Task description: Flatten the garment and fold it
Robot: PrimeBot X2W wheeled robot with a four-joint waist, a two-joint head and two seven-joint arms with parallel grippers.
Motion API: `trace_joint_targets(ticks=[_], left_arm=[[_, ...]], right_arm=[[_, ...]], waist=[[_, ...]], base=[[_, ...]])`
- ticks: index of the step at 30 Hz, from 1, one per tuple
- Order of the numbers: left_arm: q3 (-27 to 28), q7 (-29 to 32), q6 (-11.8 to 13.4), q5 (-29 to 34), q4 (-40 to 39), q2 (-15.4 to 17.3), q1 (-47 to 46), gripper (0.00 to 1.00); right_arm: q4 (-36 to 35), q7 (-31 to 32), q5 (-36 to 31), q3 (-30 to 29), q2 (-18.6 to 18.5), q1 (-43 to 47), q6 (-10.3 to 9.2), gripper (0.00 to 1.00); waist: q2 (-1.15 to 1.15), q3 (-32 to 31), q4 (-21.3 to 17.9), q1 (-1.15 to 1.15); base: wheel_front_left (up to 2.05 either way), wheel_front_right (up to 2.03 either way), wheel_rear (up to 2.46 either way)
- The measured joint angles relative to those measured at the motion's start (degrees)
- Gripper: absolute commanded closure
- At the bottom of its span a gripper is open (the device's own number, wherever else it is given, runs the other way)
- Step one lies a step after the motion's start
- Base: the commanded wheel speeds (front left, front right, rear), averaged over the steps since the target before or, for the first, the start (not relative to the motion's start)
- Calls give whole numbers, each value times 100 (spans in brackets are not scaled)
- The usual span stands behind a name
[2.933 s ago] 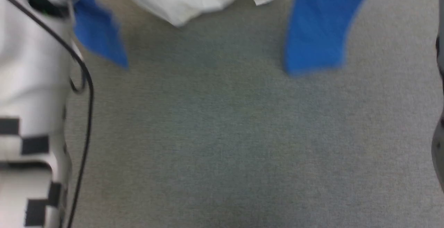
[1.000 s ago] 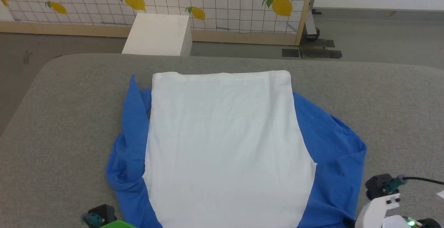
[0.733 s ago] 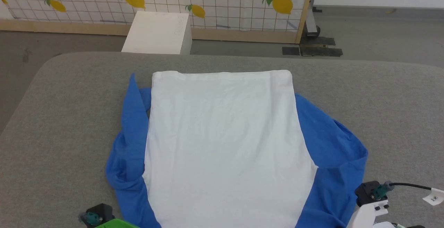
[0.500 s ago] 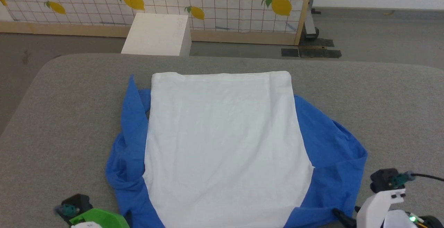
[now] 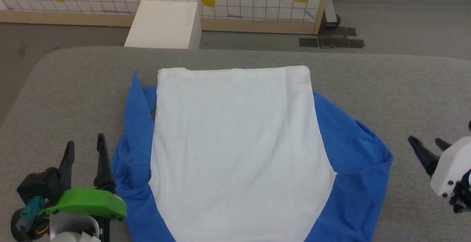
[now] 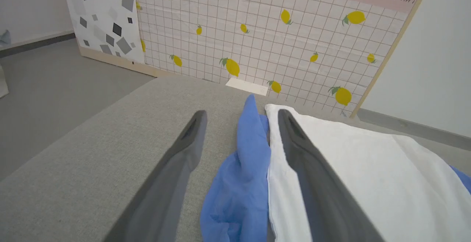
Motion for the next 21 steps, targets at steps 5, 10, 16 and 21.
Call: trace_joint_targets(ticks=[5,10,16,21], left_arm=[[-48,-658,-191,380,15,-118,-217,0],[-21,-721,-281,658,-32,-389,-460,0],[102,-738,-491,980,-102,-768,-694,0],[249,-738,-664,1143,-82,-999,-725,0]], right_arm=[[792,-220,-581,350,-379,-927,0,0],[1715,-411,-1046,1134,-735,-1746,1,0],[2828,-603,-1301,1869,-970,-2356,1,0],[3372,-754,-1316,2396,-1009,-2570,0,0]], waist=[[0,318,7,0],[0,695,62,0],[0,1140,219,1],[0,1363,379,1]], base=[[0,0,0],[0,0,0],[0,0,0],[0,0,0]])
